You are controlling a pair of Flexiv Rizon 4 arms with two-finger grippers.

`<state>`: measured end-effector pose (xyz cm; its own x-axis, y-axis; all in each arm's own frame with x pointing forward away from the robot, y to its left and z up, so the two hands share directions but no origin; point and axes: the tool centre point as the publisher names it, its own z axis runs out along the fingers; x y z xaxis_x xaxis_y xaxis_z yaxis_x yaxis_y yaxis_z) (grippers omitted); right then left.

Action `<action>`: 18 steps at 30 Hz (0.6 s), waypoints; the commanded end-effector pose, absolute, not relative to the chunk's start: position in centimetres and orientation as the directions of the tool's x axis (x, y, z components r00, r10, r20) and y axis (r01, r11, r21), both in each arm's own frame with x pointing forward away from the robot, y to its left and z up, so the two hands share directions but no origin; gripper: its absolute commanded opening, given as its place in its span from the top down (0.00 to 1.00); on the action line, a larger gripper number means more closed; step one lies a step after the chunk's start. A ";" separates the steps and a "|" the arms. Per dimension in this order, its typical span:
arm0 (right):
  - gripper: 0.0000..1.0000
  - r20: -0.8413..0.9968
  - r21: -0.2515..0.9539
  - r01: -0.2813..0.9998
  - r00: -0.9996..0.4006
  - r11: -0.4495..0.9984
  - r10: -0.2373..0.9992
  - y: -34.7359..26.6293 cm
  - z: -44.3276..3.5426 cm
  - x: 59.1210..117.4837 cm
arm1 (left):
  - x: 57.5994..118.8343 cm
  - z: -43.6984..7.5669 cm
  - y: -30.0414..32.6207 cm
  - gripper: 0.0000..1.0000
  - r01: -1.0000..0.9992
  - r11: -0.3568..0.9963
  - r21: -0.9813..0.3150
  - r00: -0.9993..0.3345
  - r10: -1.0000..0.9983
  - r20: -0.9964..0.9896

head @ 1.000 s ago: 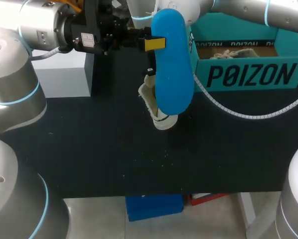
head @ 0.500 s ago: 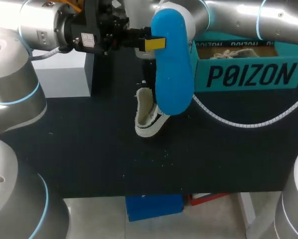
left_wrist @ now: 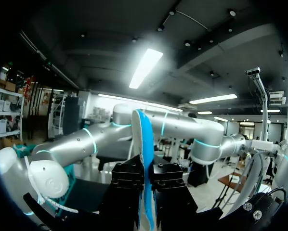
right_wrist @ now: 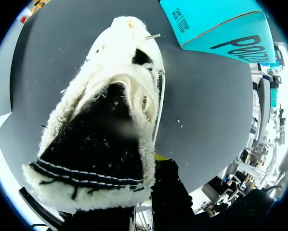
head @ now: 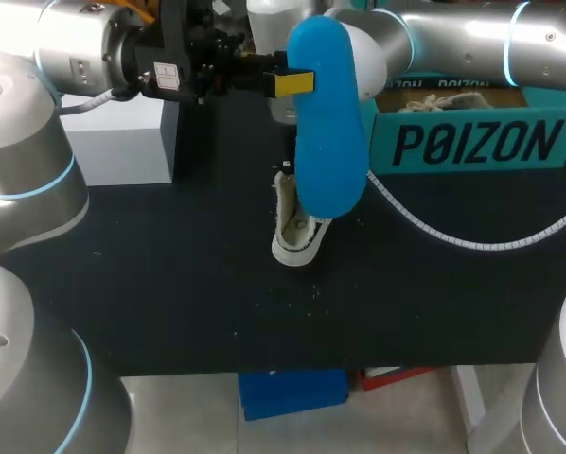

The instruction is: Take the shoe out of the shoebox, open the shoe tongue, remove and reinsert the insole, then place the shoe into the shoebox

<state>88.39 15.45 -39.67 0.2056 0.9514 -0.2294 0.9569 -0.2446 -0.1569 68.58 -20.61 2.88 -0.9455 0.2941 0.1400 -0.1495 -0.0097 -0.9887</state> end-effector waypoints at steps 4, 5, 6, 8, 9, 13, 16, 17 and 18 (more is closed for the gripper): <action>1.00 -0.218 -0.150 0.958 0.208 -0.243 0.953 14.6 -39.5 88.5 | 68.6 2.8 -20.7 1.00 -0.149 -0.011 -0.989 -0.946 0.292 0.139; 1.00 -0.217 -0.149 0.959 0.208 -0.243 0.954 14.6 -39.5 88.5 | 68.6 2.8 -20.7 1.00 -0.149 -0.011 -0.989 -0.946 0.292 0.139; 1.00 -0.216 -0.149 0.959 0.208 -0.242 0.954 14.5 -39.5 88.4 | 68.6 2.8 -20.7 1.00 -0.149 -0.011 -0.989 -0.946 0.292 0.139; 1.00 -0.209 -0.151 0.958 0.211 -0.245 0.955 14.4 -39.9 88.2 | 68.6 2.8 -20.7 1.00 -0.149 -0.011 -0.989 -0.946 0.292 0.139; 1.00 -0.204 -0.148 0.958 0.214 -0.246 0.955 14.4 -40.1 88.1 | 68.6 2.8 -20.7 1.00 -0.149 -0.011 -0.989 -0.946 0.292 0.139; 1.00 -0.189 -0.144 0.958 0.221 -0.249 0.957 14.2 -40.6 87.9 | 68.6 2.8 -20.7 1.00 -0.149 -0.011 -0.989 -0.946 0.292 0.139; 1.00 -0.177 -0.136 0.957 0.230 -0.255 0.957 14.2 -40.7 87.7 | 68.6 2.8 -20.7 1.00 -0.149 -0.011 -0.989 -0.946 0.292 0.139; 1.00 -0.175 -0.134 0.957 0.231 -0.256 0.957 14.2 -40.7 87.7 | 68.6 2.8 -20.7 1.00 -0.149 -0.011 -0.989 -0.946 0.292 0.139; 1.00 -0.169 -0.132 0.957 0.237 -0.260 0.957 14.2 -40.7 87.6 | 68.6 2.8 -20.7 1.00 -0.149 -0.011 -0.989 -0.946 0.292 0.139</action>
<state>87.98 14.71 -40.47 0.2300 0.9554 -0.1850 0.9561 -0.2573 -0.1403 68.58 -20.60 2.87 -0.9455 0.2941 0.1400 -0.1495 -0.0097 -0.9887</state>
